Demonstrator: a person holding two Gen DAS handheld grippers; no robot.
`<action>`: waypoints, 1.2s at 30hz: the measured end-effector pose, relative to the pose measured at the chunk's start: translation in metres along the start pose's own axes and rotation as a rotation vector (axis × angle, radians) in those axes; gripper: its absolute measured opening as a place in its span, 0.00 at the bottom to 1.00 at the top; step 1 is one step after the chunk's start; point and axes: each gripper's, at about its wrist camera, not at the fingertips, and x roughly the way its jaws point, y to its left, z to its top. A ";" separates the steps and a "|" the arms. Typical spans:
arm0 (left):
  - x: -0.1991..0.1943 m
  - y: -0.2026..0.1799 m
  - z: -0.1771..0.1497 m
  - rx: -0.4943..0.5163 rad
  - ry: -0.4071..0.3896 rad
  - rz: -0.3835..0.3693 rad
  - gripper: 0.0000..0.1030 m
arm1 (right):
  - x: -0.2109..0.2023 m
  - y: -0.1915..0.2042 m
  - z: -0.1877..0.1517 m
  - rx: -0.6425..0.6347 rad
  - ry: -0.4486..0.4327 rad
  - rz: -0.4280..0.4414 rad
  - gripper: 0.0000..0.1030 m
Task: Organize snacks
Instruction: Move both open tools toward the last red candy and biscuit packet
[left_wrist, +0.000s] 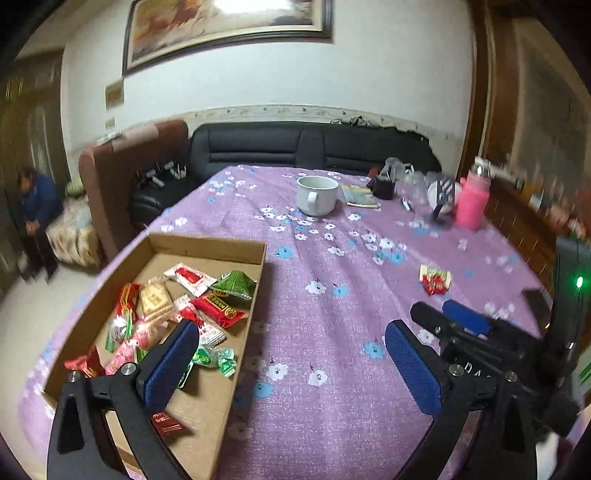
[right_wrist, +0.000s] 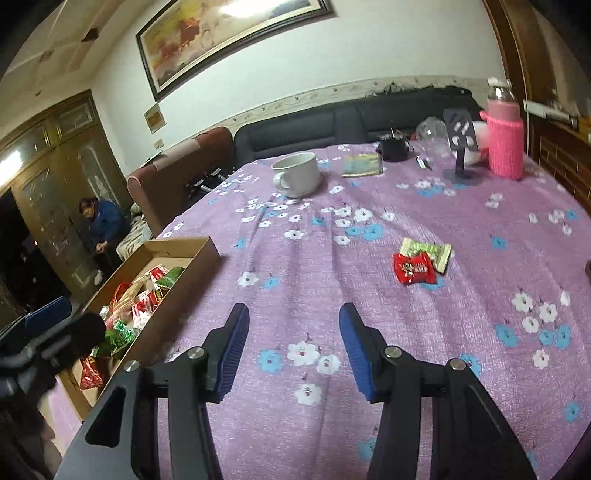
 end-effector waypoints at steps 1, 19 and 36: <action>0.000 -0.008 -0.001 0.024 -0.001 0.015 0.99 | 0.002 -0.003 0.000 0.013 0.010 0.010 0.48; 0.025 -0.012 -0.014 0.018 0.109 -0.004 0.99 | 0.011 -0.001 -0.008 0.011 0.050 0.001 0.50; 0.035 -0.013 -0.022 0.011 0.161 -0.022 0.99 | 0.013 -0.005 -0.007 0.029 0.061 -0.002 0.51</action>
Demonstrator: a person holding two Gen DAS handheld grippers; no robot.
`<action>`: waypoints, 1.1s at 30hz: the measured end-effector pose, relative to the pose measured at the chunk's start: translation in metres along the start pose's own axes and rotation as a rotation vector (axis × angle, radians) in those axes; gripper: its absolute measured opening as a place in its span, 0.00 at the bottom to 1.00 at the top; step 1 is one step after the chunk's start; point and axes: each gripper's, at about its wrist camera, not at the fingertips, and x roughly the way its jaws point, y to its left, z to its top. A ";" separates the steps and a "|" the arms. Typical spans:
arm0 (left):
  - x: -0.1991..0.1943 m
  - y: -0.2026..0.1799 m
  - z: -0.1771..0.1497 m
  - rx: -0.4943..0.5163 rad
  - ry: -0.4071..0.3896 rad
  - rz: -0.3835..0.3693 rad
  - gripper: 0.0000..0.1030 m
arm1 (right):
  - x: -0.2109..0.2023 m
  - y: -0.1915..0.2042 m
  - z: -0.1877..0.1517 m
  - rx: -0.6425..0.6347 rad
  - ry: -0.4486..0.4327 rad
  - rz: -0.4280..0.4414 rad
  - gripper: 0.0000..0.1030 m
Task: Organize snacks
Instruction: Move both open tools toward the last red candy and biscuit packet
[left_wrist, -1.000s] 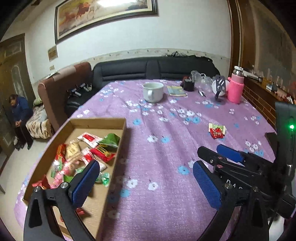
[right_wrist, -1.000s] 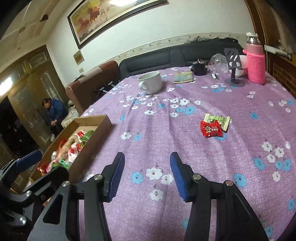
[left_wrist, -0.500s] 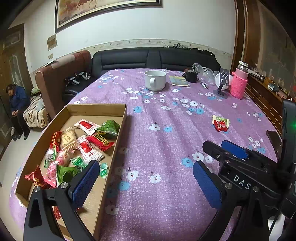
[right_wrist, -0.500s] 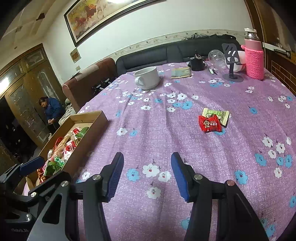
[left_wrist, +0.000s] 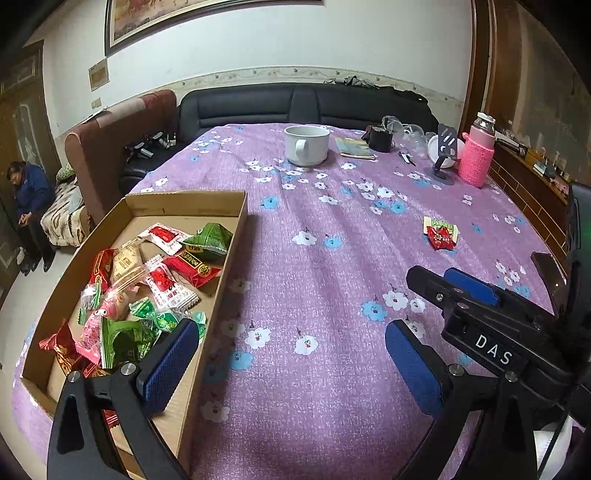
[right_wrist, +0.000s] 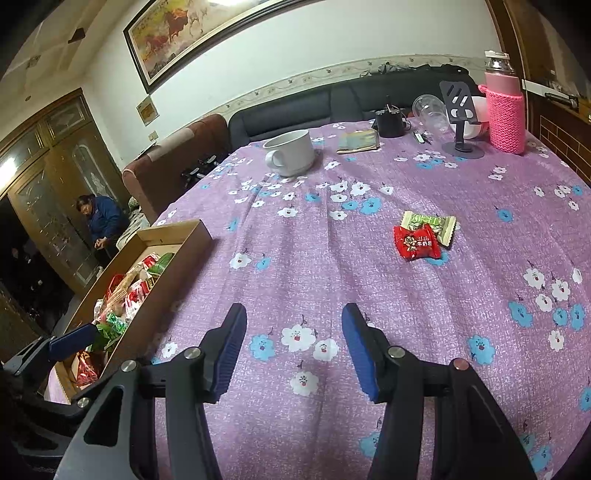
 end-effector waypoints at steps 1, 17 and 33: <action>0.000 0.000 0.000 0.000 0.002 -0.001 0.99 | 0.000 0.000 0.000 0.000 0.001 0.000 0.51; 0.013 -0.004 -0.006 -0.005 0.061 -0.068 0.99 | -0.031 -0.029 0.020 0.089 -0.087 -0.011 0.52; 0.046 -0.025 -0.024 0.045 0.174 -0.086 0.99 | 0.007 -0.110 0.066 0.131 0.009 -0.095 0.54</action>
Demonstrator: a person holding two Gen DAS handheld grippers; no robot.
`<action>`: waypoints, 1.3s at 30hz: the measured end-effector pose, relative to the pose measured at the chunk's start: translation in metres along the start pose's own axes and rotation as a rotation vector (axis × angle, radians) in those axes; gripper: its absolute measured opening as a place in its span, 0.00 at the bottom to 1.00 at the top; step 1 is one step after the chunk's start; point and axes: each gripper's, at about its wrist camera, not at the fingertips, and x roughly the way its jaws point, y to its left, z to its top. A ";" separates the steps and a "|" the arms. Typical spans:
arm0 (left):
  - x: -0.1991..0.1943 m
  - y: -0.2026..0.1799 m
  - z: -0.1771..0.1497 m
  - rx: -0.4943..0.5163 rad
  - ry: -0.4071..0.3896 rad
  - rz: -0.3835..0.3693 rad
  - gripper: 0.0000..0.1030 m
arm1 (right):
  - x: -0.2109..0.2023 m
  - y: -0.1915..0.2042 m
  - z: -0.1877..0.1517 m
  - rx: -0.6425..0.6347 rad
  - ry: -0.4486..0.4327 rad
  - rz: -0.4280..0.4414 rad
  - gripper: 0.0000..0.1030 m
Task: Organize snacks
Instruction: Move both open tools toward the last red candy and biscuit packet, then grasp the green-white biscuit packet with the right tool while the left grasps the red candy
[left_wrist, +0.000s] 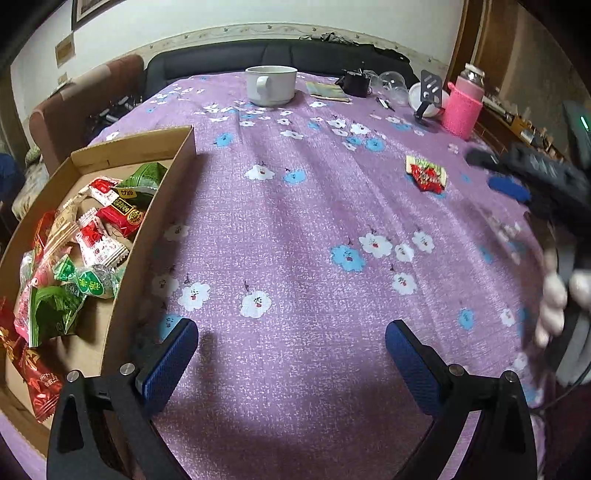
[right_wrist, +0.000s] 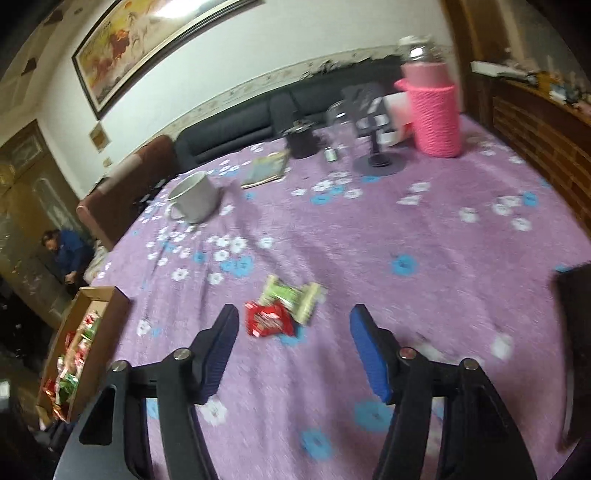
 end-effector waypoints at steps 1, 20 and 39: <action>0.002 -0.003 -0.001 0.017 0.003 0.020 0.99 | 0.006 0.002 0.003 0.001 0.012 0.010 0.46; 0.009 -0.007 -0.005 0.056 0.011 0.067 1.00 | 0.018 0.019 -0.012 0.010 0.231 0.241 0.34; 0.002 -0.005 -0.001 0.034 0.038 -0.090 0.98 | 0.032 0.089 -0.045 -0.244 0.219 0.161 0.17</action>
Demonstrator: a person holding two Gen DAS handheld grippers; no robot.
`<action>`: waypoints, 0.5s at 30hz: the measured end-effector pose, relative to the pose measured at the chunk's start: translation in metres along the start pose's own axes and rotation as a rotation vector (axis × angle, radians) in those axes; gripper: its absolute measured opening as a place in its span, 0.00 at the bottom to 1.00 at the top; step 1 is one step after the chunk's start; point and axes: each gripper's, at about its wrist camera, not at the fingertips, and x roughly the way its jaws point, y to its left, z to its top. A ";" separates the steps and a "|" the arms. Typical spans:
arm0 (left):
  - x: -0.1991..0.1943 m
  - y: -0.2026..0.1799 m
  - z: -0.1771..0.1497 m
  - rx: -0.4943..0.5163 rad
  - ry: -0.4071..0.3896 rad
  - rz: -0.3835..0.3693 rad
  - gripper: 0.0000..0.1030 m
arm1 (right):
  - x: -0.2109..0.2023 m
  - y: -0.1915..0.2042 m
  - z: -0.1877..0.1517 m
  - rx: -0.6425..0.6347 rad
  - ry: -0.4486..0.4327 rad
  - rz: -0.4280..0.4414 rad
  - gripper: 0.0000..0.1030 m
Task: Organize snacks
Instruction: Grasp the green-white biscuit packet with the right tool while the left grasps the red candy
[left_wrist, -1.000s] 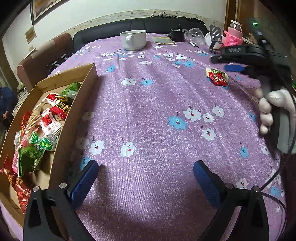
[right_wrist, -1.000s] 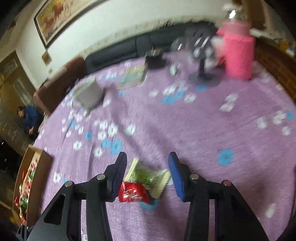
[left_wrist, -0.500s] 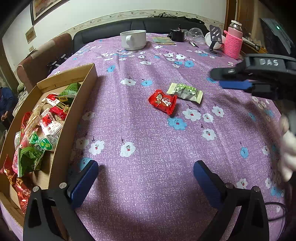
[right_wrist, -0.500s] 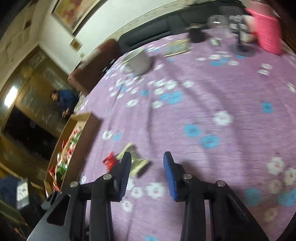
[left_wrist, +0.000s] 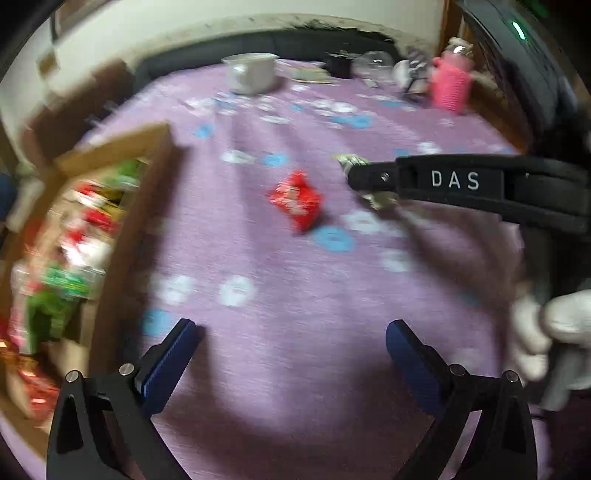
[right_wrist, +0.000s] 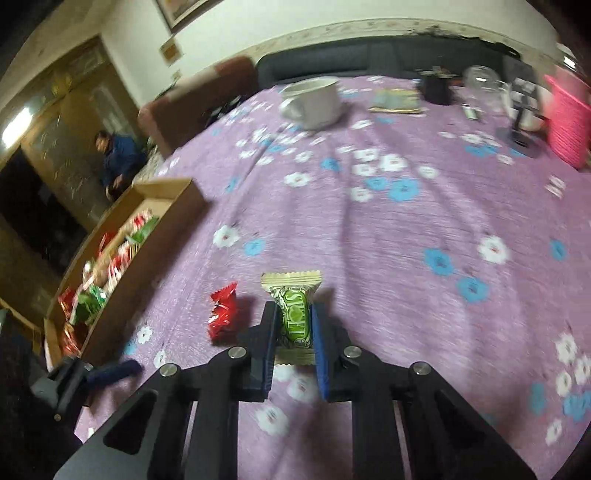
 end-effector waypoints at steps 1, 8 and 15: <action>-0.005 0.000 0.003 -0.016 -0.012 -0.053 0.93 | -0.007 -0.008 -0.002 0.024 -0.015 0.005 0.17; 0.007 0.002 0.049 -0.011 -0.026 -0.114 0.60 | -0.024 -0.049 -0.005 0.168 -0.057 0.039 0.17; 0.041 0.005 0.077 -0.016 -0.001 -0.064 0.55 | -0.025 -0.049 -0.004 0.169 -0.072 0.043 0.17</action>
